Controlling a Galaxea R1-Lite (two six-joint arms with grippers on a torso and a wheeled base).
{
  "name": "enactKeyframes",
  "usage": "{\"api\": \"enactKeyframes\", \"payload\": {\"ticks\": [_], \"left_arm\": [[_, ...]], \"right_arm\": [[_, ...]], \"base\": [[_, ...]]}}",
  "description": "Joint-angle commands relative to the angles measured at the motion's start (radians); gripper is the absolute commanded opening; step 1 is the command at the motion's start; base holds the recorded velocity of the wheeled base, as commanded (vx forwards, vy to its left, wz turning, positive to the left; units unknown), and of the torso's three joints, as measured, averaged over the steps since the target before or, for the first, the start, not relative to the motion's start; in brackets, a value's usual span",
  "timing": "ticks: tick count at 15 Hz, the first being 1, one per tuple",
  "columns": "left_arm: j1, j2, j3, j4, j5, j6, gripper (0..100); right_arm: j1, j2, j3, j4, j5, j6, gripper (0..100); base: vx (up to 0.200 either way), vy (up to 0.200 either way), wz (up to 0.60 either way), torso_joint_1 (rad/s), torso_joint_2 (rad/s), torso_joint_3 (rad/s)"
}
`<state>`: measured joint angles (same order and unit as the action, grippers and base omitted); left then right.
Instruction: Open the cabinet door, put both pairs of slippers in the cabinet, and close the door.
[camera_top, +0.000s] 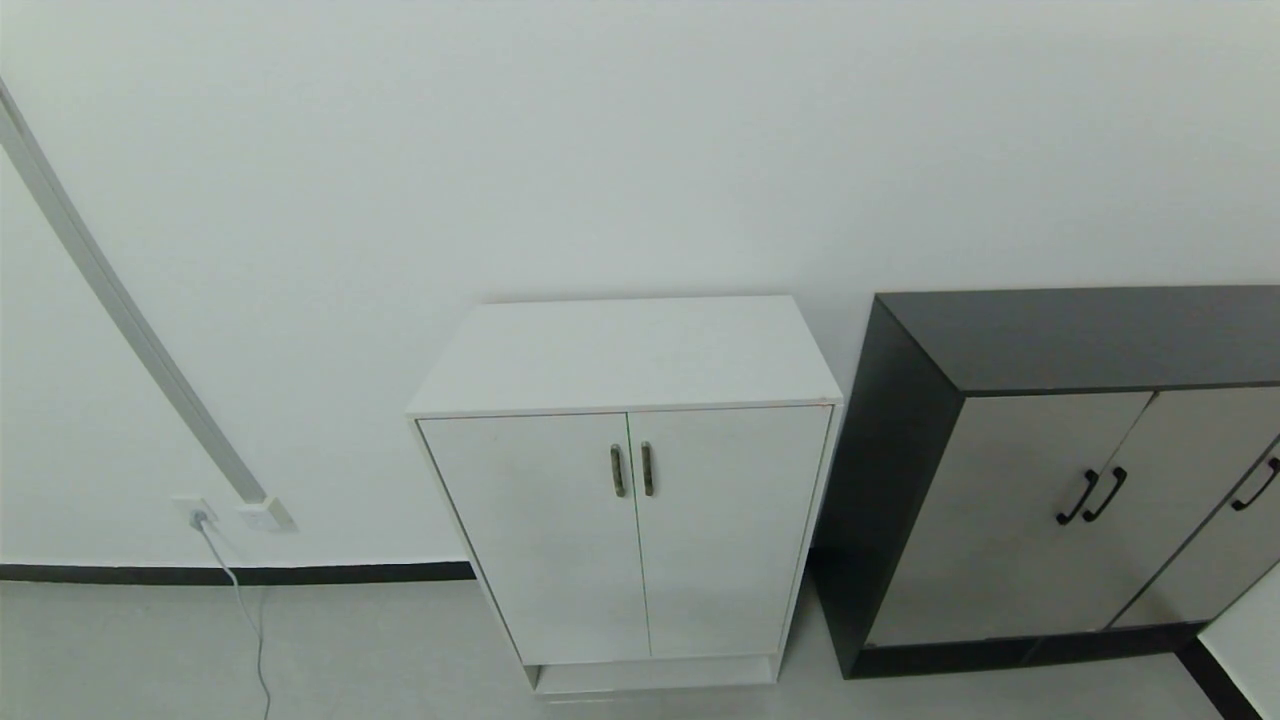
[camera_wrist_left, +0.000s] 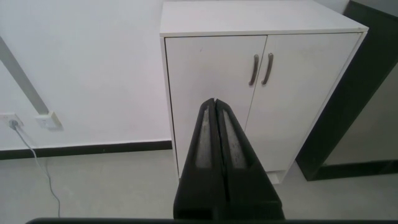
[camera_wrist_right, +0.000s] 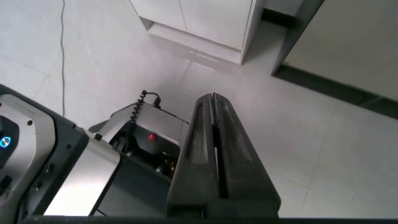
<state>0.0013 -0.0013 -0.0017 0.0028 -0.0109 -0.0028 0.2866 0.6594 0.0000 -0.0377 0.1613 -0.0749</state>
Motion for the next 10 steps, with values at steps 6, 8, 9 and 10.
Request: {"api": "enactKeyframes", "payload": {"ticks": [6,8,9,10], "left_arm": [[0.000,0.001,0.000,0.000,0.000,0.000,0],[0.000,0.001,0.000,0.000,0.000,0.000,0],[0.000,0.001,0.000,0.000,0.000,0.000,0],[0.000,0.001,0.000,0.000,0.000,0.000,0]], "right_arm": [[-0.014,-0.110,0.000,0.041,-0.022,0.009,0],[-0.046,-0.167,0.000,0.041,-0.035,0.023,0],[-0.076,-0.198,0.000,0.041,-0.037,0.027,0],[-0.116,-0.230,0.000,0.041,-0.037,0.027,0]], "base": [[0.000,0.000,0.00,0.000,0.00,0.000],[0.000,0.000,0.00,0.000,0.00,0.000],[0.000,0.000,0.00,0.000,0.00,0.000],[0.000,0.000,0.00,0.000,0.00,0.000]]}}
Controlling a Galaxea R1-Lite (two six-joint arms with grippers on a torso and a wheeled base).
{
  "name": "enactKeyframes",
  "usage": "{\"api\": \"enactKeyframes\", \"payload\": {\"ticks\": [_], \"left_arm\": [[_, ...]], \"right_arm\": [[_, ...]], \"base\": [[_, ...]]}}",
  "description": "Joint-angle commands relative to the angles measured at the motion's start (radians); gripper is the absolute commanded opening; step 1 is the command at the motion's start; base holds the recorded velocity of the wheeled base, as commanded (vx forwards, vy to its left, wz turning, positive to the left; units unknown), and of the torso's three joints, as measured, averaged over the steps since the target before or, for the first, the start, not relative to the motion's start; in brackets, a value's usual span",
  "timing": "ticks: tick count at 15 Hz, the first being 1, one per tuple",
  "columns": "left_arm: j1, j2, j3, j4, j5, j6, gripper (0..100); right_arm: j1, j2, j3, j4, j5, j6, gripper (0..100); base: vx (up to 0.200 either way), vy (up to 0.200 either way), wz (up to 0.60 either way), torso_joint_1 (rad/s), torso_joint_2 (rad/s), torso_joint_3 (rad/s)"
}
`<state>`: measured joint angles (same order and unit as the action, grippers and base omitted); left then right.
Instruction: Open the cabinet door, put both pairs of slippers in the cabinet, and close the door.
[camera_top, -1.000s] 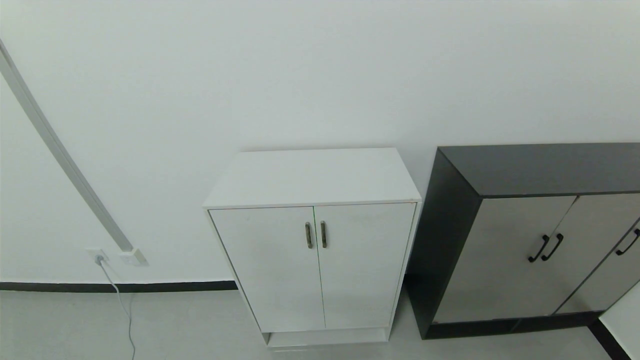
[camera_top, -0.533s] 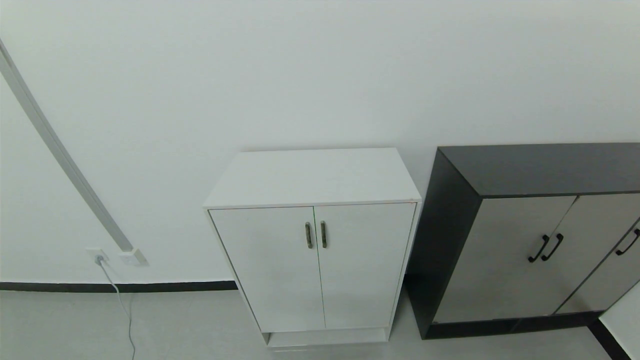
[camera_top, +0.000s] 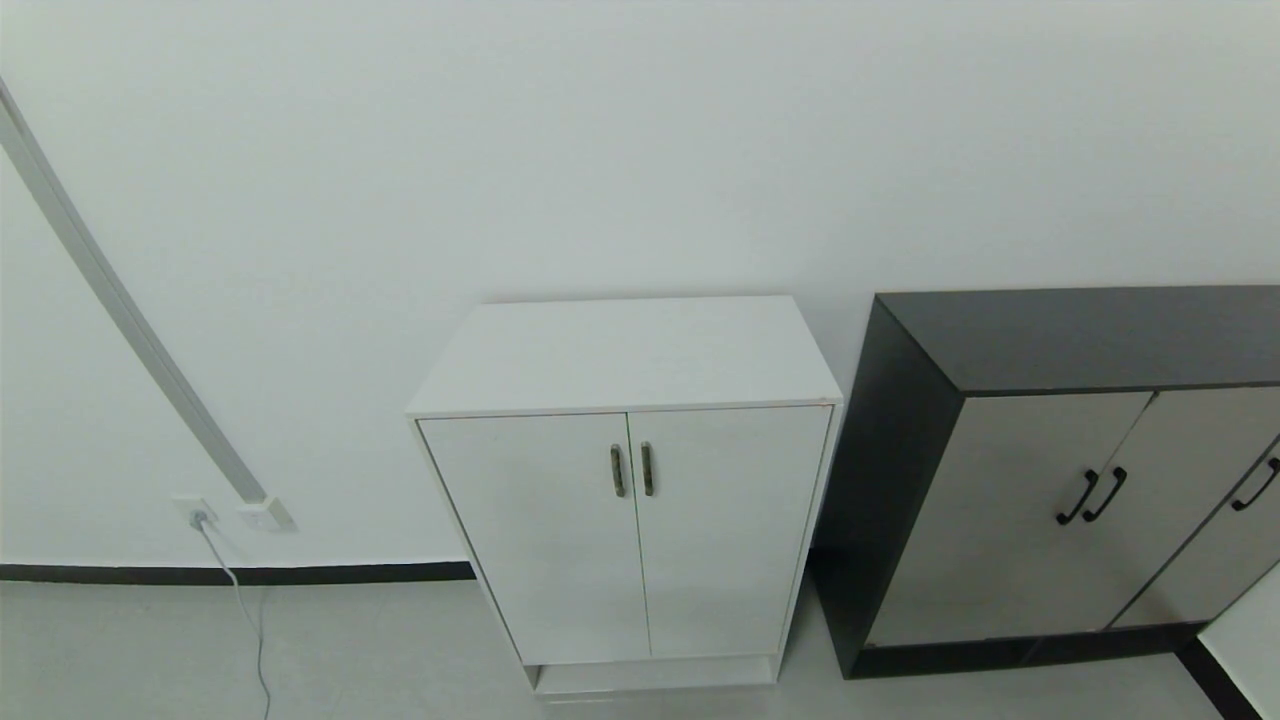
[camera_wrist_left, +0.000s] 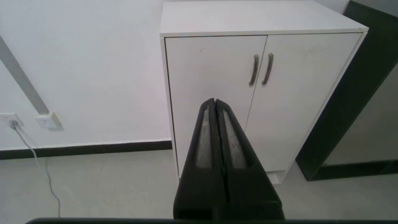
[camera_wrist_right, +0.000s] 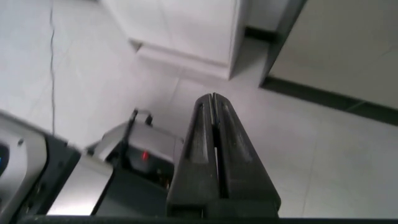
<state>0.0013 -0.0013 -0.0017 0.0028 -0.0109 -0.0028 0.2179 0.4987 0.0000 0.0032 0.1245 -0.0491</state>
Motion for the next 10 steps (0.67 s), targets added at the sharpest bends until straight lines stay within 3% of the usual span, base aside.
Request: {"api": "enactKeyframes", "payload": {"ticks": [1,10], "left_arm": [[0.000,0.001,0.000,0.000,0.000,0.000,0],[0.000,0.001,0.000,0.000,0.000,0.000,0]], "right_arm": [[-0.081,-0.106,0.000,0.000,0.001,0.002,0],[-0.195,-0.451,0.000,0.000,0.000,0.002,0]], "base": [[0.000,0.000,0.00,0.000,0.00,0.000],[0.000,0.000,0.00,0.000,0.00,0.000]]}}
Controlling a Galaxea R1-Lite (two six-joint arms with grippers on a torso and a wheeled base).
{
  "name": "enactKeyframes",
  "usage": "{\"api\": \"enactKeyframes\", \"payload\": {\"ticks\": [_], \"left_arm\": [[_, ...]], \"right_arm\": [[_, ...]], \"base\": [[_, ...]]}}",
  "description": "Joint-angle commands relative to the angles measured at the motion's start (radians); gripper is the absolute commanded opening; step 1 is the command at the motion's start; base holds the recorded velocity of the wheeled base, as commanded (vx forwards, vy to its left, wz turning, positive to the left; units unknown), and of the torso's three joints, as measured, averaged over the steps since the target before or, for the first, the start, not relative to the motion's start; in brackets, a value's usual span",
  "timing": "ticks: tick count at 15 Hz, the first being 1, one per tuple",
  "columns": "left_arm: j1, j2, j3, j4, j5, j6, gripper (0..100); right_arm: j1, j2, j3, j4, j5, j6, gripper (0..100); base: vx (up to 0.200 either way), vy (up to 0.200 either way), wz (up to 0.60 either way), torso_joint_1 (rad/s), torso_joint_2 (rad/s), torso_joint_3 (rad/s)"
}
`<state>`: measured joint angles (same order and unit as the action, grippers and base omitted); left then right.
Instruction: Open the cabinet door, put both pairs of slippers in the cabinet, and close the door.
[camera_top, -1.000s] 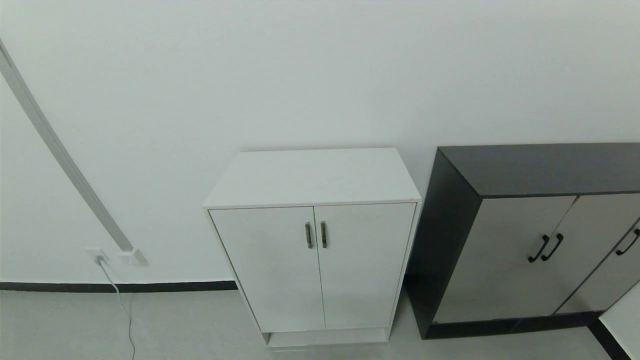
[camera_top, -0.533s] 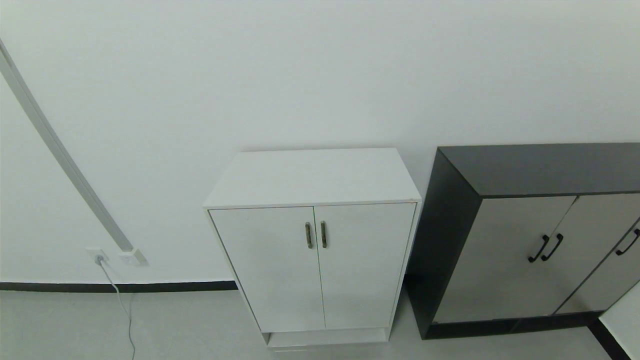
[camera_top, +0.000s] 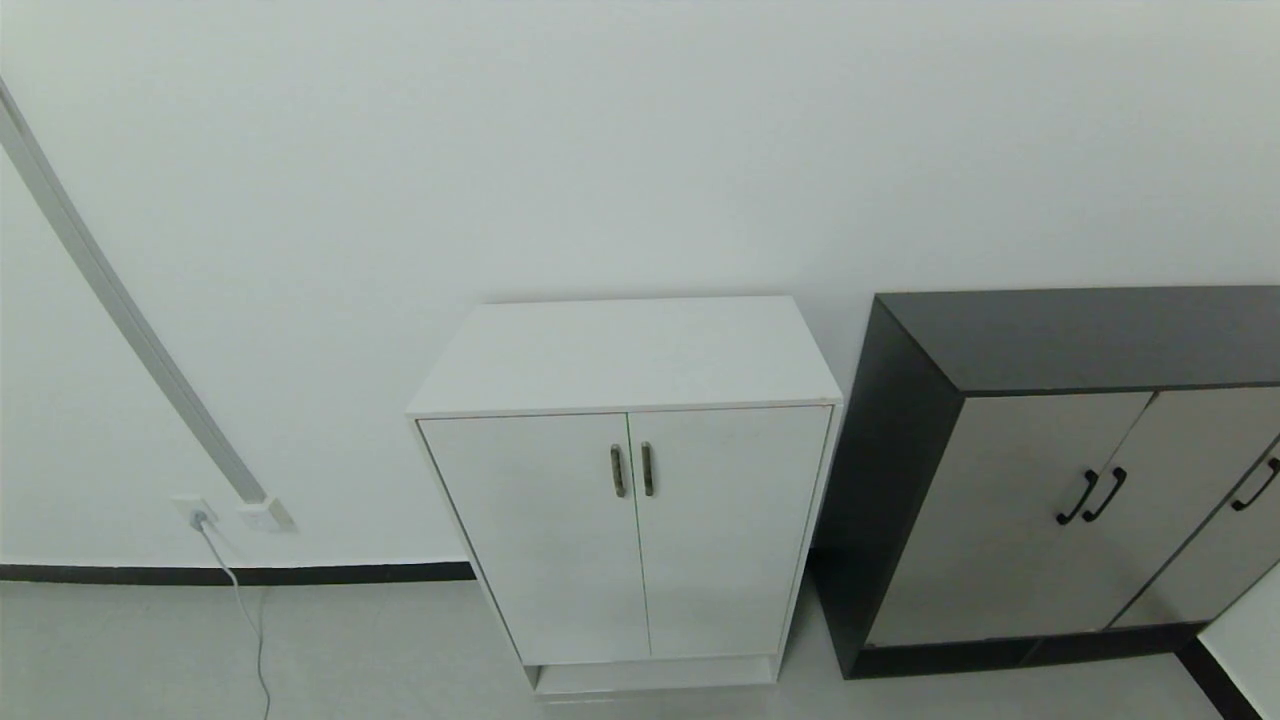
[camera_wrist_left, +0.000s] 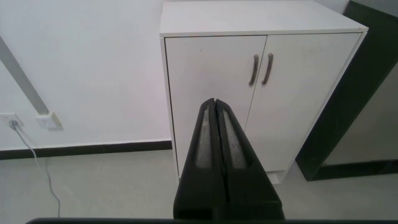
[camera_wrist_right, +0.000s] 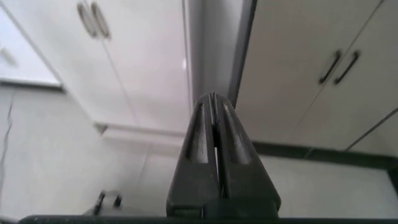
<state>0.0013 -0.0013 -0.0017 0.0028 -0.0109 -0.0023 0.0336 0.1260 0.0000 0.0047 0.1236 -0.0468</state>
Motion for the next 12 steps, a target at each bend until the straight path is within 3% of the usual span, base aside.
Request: {"api": "enactKeyframes", "payload": {"ticks": [1,12], "left_arm": [[0.000,0.001,0.000,0.000,0.000,-0.001,0],[0.000,0.001,0.000,0.000,-0.001,0.001,0]], "right_arm": [[-0.026,-0.108,0.000,0.000,0.001,-0.001,0],[-0.034,-0.126,0.000,-0.009,-0.099,0.084,0]], "base": [[0.000,0.000,0.00,0.000,0.00,0.000],[0.000,0.000,0.00,0.000,0.00,0.000]]}}
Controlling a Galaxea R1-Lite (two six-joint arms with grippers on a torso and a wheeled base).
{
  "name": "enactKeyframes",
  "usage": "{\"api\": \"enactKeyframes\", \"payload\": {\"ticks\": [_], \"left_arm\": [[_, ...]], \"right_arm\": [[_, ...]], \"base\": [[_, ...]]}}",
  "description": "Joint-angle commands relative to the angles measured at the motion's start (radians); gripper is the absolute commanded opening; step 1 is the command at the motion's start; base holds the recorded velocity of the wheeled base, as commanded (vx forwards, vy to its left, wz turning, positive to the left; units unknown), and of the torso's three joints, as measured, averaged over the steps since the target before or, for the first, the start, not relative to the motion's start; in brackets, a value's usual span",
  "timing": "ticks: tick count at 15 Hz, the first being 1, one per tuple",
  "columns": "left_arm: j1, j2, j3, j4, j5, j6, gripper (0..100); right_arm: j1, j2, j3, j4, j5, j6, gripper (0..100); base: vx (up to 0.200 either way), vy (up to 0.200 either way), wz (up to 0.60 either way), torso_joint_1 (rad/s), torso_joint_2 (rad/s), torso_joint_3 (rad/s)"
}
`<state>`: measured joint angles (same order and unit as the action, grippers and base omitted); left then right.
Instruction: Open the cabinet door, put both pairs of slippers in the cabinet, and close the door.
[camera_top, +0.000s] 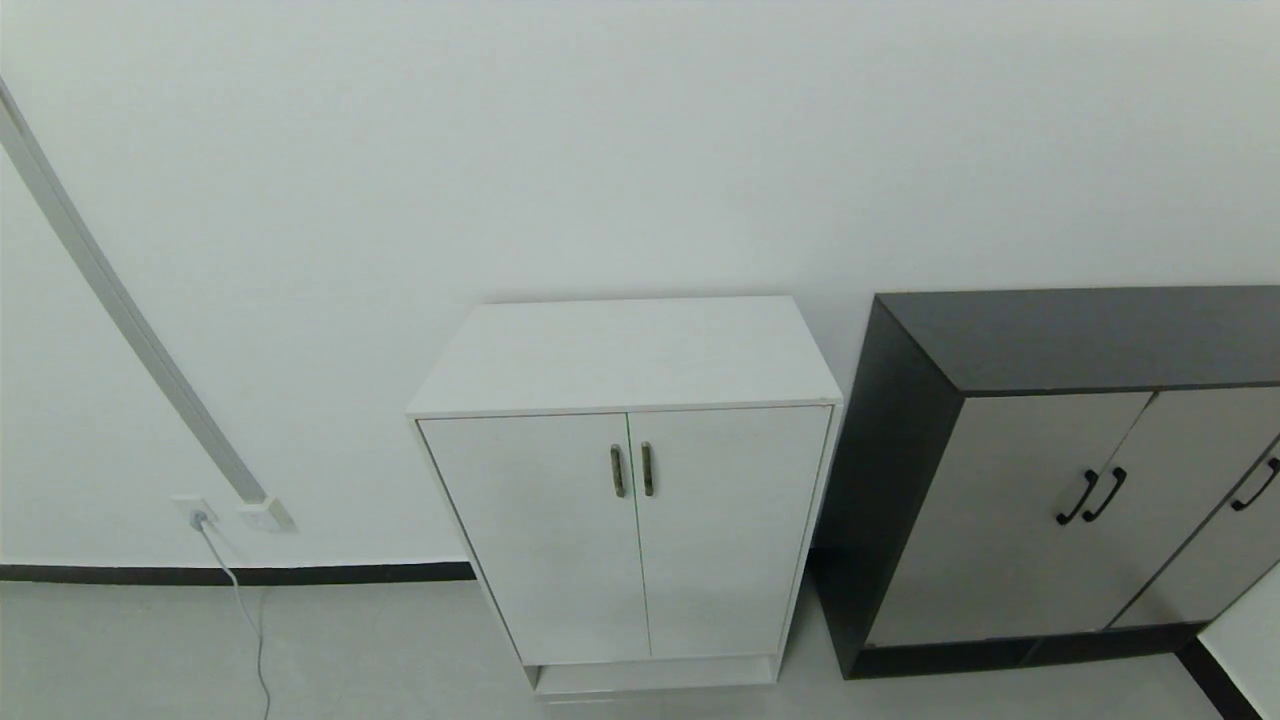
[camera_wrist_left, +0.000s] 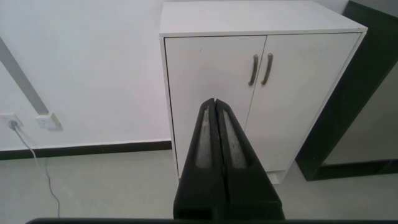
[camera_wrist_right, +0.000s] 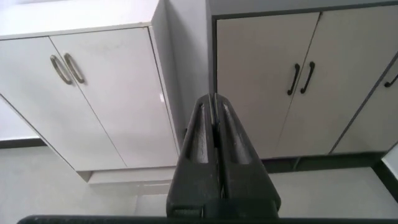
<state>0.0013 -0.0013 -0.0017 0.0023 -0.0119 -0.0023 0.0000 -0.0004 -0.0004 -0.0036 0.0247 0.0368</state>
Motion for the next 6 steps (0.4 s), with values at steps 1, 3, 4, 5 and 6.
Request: {"api": "enactKeyframes", "payload": {"ticks": [1,3,4,5,6], "left_arm": [[0.000,0.001,0.000,0.001,0.000,0.001,0],[0.000,0.001,0.000,-0.001,0.000,0.001,0],[0.000,0.001,0.000,0.001,0.000,0.001,0],[0.000,0.001,0.000,0.001,0.000,0.001,0],[0.000,0.001,0.000,0.001,0.000,-0.001,0]], "right_arm": [[0.000,0.000,0.000,-0.001,0.000,0.000,0],[0.000,0.000,0.000,-0.001,0.000,-0.003,0],[0.000,0.000,0.000,-0.001,0.000,-0.003,0],[0.000,0.000,0.000,-0.001,0.001,-0.006,0],[0.000,0.000,0.000,-0.001,0.001,-0.006,0]], "base": [[0.000,0.000,0.00,0.000,0.00,0.000],[0.000,0.000,0.00,0.000,0.00,0.000],[0.000,0.000,0.00,0.000,0.00,0.000],[0.000,0.000,0.00,0.000,0.00,0.000],[0.000,0.000,0.00,0.000,0.00,0.000]]}}
